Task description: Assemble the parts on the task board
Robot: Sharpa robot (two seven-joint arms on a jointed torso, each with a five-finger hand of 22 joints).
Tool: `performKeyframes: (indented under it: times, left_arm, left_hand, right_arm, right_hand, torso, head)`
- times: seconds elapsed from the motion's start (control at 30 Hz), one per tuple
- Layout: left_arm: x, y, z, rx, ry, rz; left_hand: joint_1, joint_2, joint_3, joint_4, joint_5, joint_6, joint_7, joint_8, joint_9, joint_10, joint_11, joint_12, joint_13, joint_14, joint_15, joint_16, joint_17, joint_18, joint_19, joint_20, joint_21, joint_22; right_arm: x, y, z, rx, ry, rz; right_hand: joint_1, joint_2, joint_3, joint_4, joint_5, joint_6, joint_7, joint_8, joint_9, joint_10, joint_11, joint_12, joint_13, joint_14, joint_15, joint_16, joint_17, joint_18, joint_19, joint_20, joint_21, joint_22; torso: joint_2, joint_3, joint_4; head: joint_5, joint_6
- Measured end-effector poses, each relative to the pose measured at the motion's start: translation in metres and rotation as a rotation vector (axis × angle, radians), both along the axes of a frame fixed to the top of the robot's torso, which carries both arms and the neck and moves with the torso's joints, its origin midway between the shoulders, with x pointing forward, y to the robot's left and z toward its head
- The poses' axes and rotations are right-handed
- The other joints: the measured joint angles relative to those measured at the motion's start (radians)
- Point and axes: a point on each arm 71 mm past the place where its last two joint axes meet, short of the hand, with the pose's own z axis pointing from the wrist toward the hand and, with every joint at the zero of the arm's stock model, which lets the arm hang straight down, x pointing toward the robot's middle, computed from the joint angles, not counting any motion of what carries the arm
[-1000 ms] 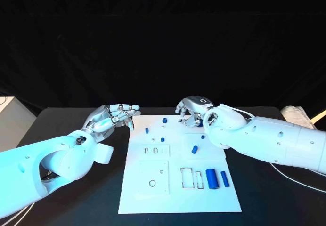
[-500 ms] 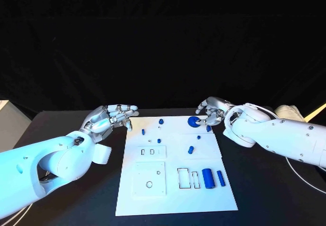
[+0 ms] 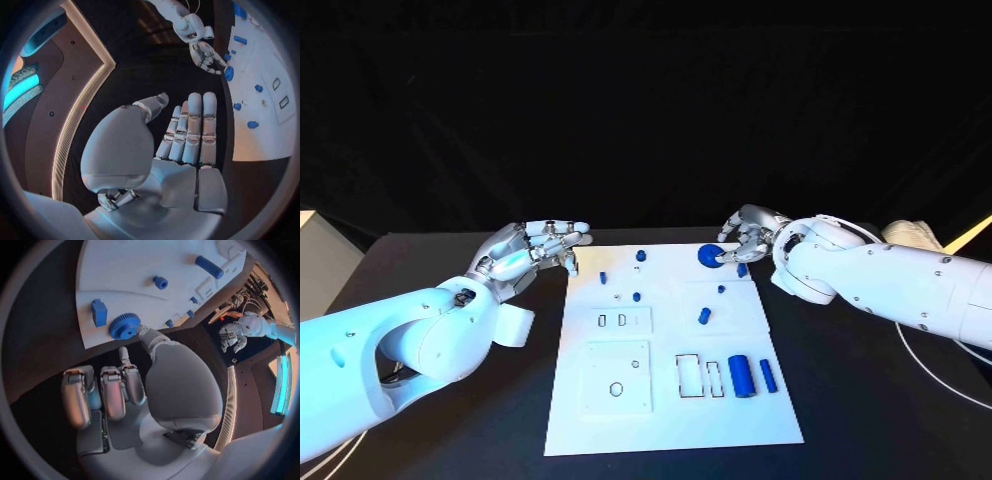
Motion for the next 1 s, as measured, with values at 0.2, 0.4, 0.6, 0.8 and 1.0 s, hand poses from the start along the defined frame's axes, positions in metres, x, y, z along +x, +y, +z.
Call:
performKeyframes:
  times: [0.2,0.4,0.6,0.8,1.0]
  left_arm:
    - [0.000,0.000,0.000,0.000,0.001,-0.002]
    - [0.000,-0.001,0.000,-0.001,0.001,-0.004]
    - [0.000,-0.001,0.000,-0.001,0.001,-0.004]
    - [0.000,-0.001,0.000,-0.001,0.001,-0.005]
    - [0.000,-0.001,0.000,-0.001,0.002,-0.005]
  left_hand:
    - [0.000,0.000,0.000,0.000,0.000,0.000,0.000,0.000,0.000,0.000,0.000,0.000,0.000,0.000,0.000,0.000,0.000,0.000,0.000,0.000,0.000,0.000]
    - [0.000,0.000,0.000,0.000,0.000,0.000,0.000,0.000,0.000,0.000,0.000,0.000,0.001,0.000,0.000,0.000,0.000,0.000,0.000,0.000,0.000,0.000]
    - [0.000,0.000,0.000,0.000,0.000,0.000,0.000,0.000,0.000,0.000,0.000,0.000,0.001,-0.001,-0.001,0.000,0.000,0.000,-0.003,0.001,0.003,0.000]
    - [0.000,0.000,0.000,0.000,0.000,0.000,0.000,0.000,0.001,0.000,0.000,0.000,0.001,-0.004,-0.004,0.000,0.000,0.000,-0.007,0.000,0.004,0.001]
    - [0.000,0.000,0.000,0.000,0.000,0.000,0.000,0.000,0.001,0.000,0.000,0.000,0.001,-0.004,-0.004,0.000,0.000,0.000,-0.007,0.000,0.004,0.001]
  right_arm:
    - [0.004,0.004,-0.002,-0.007,0.010,-0.011]
    - [0.008,0.010,-0.004,-0.012,0.015,-0.012]
    - [0.011,0.012,-0.006,-0.018,0.017,-0.019]
    - [0.012,0.013,-0.008,-0.025,0.020,-0.021]
    - [0.012,0.016,-0.011,-0.033,0.026,-0.014]
  right_hand:
    - [0.000,0.000,-0.003,0.003,0.000,0.000,0.000,0.000,0.000,0.000,0.000,0.000,0.000,0.000,0.000,0.000,0.000,0.000,0.000,0.000,0.003,0.000]
    - [0.000,0.000,-0.003,0.003,0.000,0.000,0.000,0.000,-0.001,0.000,0.000,0.000,0.000,0.000,0.000,0.000,0.000,0.000,0.000,0.000,0.003,0.000]
    - [-0.003,0.003,-0.005,0.005,0.000,0.000,0.000,0.000,-0.001,0.000,0.000,0.000,0.000,0.000,0.000,0.000,0.000,0.000,0.000,0.000,0.003,0.000]
    - [-0.004,0.004,-0.006,0.006,0.004,0.000,0.000,0.000,-0.001,0.003,0.003,0.000,0.000,0.000,0.000,0.000,0.000,0.000,0.000,0.000,0.003,0.000]
    - [0.008,0.016,-0.006,0.006,0.010,0.000,0.000,0.000,-0.001,0.003,0.003,0.000,0.000,0.000,0.000,0.000,0.000,0.000,0.000,0.000,0.003,0.000]
  torso:
    - [0.000,-0.0002,0.0000]
    - [0.000,-0.0004,0.0017]
    - [0.000,-0.0006,0.0005]
    - [0.000,-0.0004,-0.0009]
    - [0.000,0.0002,-0.0006]
  head:
    - [0.001,-0.003]
    - [0.002,-0.005]
    - [0.006,-0.007]
    - [0.010,-0.009]
    - [0.011,-0.014]
